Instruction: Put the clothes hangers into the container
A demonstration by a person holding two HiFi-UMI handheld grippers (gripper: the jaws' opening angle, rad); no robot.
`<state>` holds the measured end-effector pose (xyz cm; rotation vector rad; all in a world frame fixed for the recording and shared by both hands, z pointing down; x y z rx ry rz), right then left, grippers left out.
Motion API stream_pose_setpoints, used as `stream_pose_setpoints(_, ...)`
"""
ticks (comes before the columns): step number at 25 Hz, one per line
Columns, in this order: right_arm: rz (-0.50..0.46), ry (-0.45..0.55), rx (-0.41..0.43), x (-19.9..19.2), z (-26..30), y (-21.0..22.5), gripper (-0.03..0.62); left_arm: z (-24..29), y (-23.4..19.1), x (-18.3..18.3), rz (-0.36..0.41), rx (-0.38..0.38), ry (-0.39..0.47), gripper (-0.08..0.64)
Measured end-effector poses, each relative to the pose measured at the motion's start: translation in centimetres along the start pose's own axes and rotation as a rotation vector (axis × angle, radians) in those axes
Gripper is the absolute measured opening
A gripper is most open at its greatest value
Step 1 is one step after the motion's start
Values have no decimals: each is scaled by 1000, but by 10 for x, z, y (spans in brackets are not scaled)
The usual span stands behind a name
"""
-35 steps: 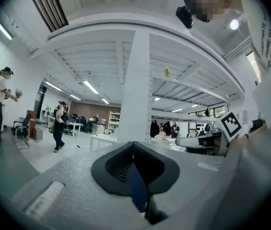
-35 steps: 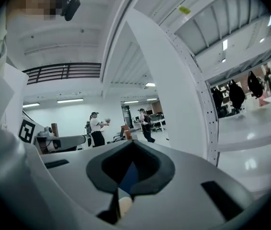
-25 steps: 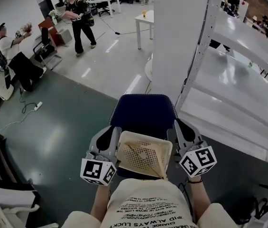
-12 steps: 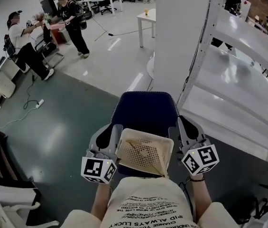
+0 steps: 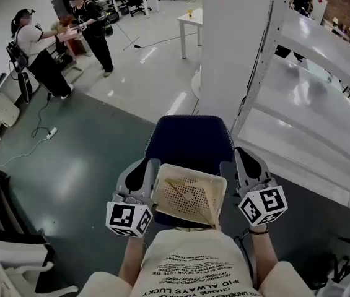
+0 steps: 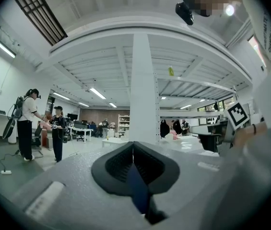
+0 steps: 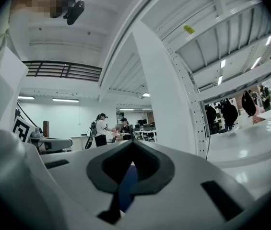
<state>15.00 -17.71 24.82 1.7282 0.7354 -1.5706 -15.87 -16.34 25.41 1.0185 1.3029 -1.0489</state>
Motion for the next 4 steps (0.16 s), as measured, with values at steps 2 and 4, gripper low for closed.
stream_pose_setpoints(2, 2, -4, -4, -1, 0, 1, 2, 1, 1, -1, 6, 2, -3, 23)
stream_pose_setpoints(4, 4, -9, -10, -1, -1, 2, 2, 2, 2, -1, 12, 3, -5, 23)
Point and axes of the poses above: the fingertips, and each gripper's own axes: z forward along the fingers, y to its right, x out of its top, the point moved 9 cm from there along -z, backward along the fingers, and after that the axes turned 12 degrees about x, right-handed, at the moved point
